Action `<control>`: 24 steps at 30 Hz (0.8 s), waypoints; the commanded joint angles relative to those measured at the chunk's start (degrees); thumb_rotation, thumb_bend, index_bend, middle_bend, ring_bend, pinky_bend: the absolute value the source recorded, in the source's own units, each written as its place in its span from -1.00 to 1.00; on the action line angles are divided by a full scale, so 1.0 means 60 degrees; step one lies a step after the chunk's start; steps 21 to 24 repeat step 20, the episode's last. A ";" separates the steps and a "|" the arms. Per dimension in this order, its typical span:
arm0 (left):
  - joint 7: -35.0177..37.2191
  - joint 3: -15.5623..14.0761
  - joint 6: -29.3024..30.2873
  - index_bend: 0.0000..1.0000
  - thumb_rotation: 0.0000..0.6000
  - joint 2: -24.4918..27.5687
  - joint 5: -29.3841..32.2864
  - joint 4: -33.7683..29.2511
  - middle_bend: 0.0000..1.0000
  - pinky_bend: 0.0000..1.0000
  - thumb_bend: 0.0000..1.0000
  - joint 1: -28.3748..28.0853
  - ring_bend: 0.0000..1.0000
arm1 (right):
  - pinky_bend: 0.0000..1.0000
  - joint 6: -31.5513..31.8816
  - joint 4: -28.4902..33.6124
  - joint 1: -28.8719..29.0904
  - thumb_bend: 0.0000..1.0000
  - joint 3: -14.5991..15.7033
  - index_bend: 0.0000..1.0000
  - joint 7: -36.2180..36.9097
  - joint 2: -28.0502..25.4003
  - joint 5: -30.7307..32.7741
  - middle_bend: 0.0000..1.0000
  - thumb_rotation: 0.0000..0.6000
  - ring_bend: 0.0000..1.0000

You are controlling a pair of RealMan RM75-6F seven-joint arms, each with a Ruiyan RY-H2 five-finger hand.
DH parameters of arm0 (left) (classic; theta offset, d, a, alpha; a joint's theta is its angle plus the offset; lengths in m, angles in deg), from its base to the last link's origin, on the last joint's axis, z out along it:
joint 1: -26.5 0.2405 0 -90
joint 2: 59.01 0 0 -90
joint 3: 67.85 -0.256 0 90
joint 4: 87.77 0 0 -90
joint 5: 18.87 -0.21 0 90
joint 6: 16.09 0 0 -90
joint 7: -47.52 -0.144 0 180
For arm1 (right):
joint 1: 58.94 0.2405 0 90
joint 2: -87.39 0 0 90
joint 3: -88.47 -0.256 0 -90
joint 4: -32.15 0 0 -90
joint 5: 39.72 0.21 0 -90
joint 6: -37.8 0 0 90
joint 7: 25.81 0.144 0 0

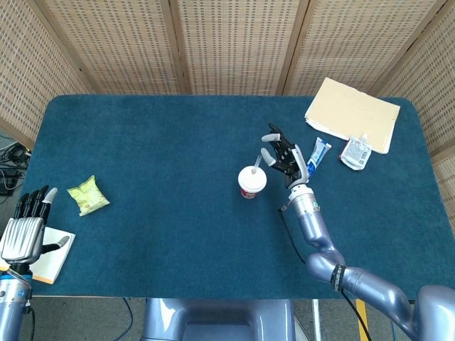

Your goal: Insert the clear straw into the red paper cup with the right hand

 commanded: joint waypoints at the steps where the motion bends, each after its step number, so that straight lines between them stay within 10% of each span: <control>1: 0.0018 -0.0001 0.0071 -1.00 1.00 0.0025 -0.0042 -0.0038 -1.00 -1.00 -1.00 0.0024 -1.00 | -1.00 0.0493 0.0277 -0.0351 0.00 0.0215 -0.10 -0.0371 -0.0403 -0.0411 -0.80 1.00 -1.00; 14: -0.0128 -0.0108 0.0820 -1.00 1.00 0.0140 -0.0588 -0.0367 -1.00 -1.00 -1.00 0.0248 -1.00 | -1.00 0.3874 0.1140 -0.3287 -0.30 0.3391 -0.62 -0.7517 -0.3642 -0.3213 -1.00 1.00 -1.00; 24: -0.0265 -0.0122 0.1038 -1.00 1.00 0.0192 -0.0662 -0.0477 -1.00 -1.00 -1.00 0.0361 -1.00 | -1.00 0.5075 0.0979 -0.4258 -0.34 0.4053 -0.82 -0.9267 -0.3737 -0.3321 -1.00 1.00 -1.00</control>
